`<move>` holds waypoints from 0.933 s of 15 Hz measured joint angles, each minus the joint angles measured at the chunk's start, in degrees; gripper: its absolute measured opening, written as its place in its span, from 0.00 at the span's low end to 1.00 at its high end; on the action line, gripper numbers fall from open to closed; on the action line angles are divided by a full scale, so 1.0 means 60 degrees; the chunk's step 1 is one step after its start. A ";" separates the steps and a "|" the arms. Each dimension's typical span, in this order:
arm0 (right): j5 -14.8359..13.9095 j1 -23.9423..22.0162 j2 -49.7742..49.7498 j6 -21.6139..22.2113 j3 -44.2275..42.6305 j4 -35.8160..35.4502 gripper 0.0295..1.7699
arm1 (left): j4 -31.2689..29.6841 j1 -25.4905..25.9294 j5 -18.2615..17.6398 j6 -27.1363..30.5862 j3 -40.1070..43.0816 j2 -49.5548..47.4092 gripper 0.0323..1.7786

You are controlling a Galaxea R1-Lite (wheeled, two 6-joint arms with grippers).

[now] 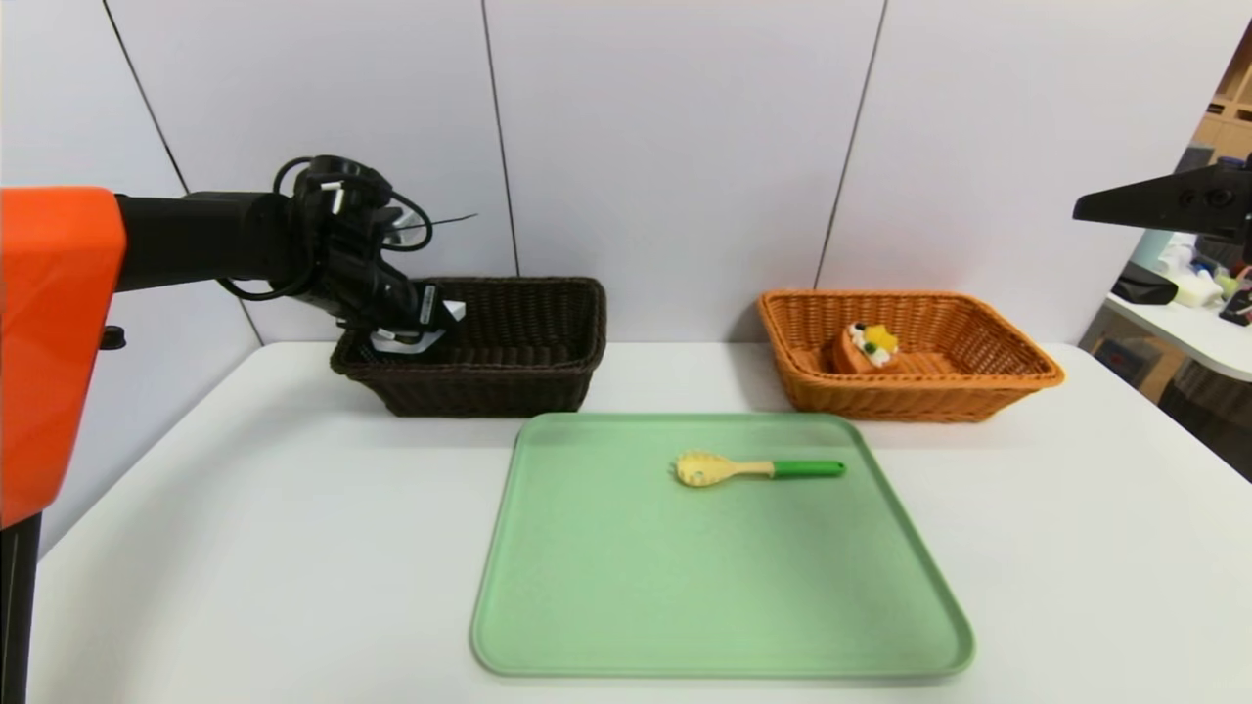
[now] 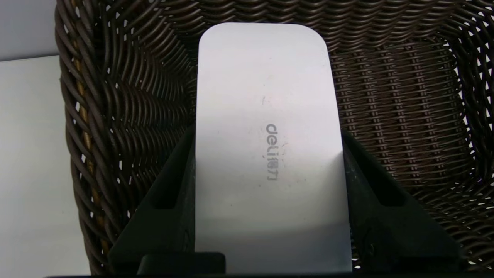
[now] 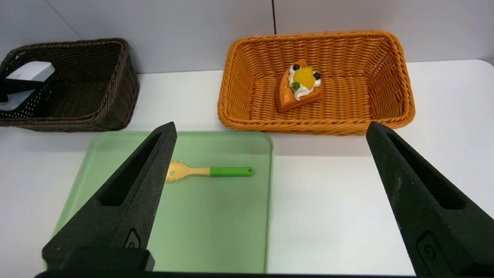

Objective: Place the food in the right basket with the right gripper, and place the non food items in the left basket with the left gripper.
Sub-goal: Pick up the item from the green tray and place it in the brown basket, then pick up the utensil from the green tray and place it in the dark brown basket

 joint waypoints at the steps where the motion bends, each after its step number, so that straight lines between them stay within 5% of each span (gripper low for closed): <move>1: 0.0000 -0.0004 0.0000 -0.0004 0.0000 0.0002 0.96 | -0.0014 -0.0010 0.0000 -0.0045 -0.0018 0.0022 0.65; 10: -0.0004 -0.0004 -0.0073 -0.0012 0.0004 0.0043 0.96 | 0.0012 -0.0475 -0.0191 -0.0128 -0.0171 -0.0951 0.86; 12: -0.0004 -0.0004 -0.0106 -0.0008 0.0014 0.0039 0.96 | 0.0026 -0.1075 -0.0876 0.0112 -0.0006 -0.1802 0.88; 14: -0.0018 0.0033 -0.0152 -0.0004 0.0014 0.0043 0.96 | -0.0091 -0.1760 -0.2180 0.0733 0.0266 -0.2542 0.90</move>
